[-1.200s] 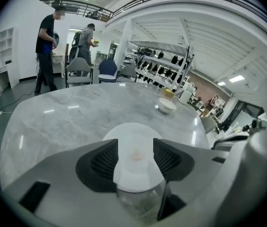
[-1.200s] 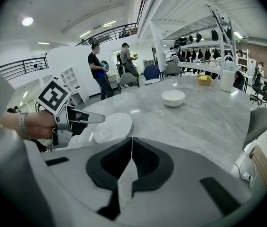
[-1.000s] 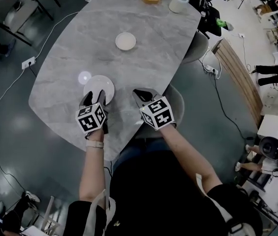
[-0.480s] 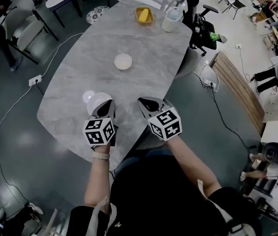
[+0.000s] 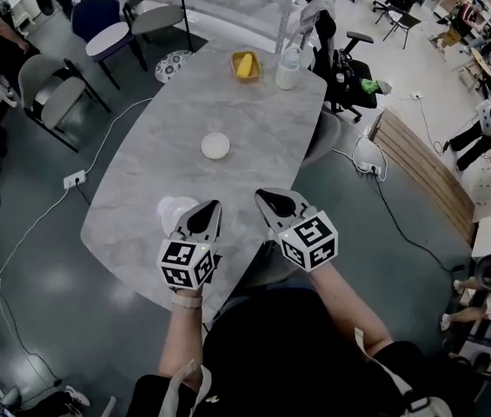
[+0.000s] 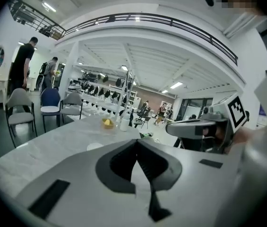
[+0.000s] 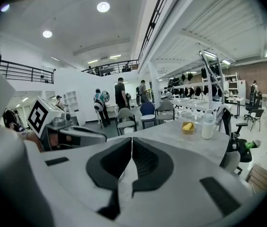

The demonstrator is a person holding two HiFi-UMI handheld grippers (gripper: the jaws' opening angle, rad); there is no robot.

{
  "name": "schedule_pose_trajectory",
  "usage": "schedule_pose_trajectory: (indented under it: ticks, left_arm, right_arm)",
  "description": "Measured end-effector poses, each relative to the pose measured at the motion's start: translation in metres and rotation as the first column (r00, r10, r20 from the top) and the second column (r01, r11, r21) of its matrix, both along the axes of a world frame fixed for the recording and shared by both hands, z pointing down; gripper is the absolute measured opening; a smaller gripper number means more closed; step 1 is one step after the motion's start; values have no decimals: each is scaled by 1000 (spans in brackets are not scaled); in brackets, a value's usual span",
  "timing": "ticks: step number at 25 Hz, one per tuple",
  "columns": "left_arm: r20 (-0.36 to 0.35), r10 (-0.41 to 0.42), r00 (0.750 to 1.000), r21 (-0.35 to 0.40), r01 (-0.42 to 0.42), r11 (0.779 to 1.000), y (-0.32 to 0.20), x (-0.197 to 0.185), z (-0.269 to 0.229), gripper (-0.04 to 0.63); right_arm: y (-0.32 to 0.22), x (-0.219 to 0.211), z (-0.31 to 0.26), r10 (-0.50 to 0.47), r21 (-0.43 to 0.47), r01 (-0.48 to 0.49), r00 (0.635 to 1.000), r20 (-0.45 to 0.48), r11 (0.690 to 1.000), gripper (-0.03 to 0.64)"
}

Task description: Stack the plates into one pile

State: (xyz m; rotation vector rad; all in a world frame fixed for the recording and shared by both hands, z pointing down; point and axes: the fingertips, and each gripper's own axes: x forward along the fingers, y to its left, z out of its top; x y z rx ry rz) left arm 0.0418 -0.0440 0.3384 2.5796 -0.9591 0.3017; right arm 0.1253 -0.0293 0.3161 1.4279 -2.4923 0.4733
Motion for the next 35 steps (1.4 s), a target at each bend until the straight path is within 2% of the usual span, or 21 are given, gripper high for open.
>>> schedule_pose_trajectory:
  ticks: [7,12,18,24,35]
  left_arm:
    - [-7,14,1000,94,-14,995,5,11,-46,9]
    - [-34,17,999,131,-12,991,8,13,-73,9]
    - [-11,27,1000,193,-24,981,17,18,-90,9]
    - [1,29,1000,213,-29,977,29,21,-95,9]
    - [15,31,999,197,-33,980,43,19,-86,9]
  right_arm:
    - [15,21,-45,16,83,-17,1000,5,996,17]
    - [23,28,-74,12,140,-12,1000,0,990,17]
    - [34,30,-91,-6,189,8,1000,-12,982,17]
    - [49,26,-95,-22,206,26,1000,-20,978,17]
    - [64,22,-82,-23,201,31,999,-41,979,15]
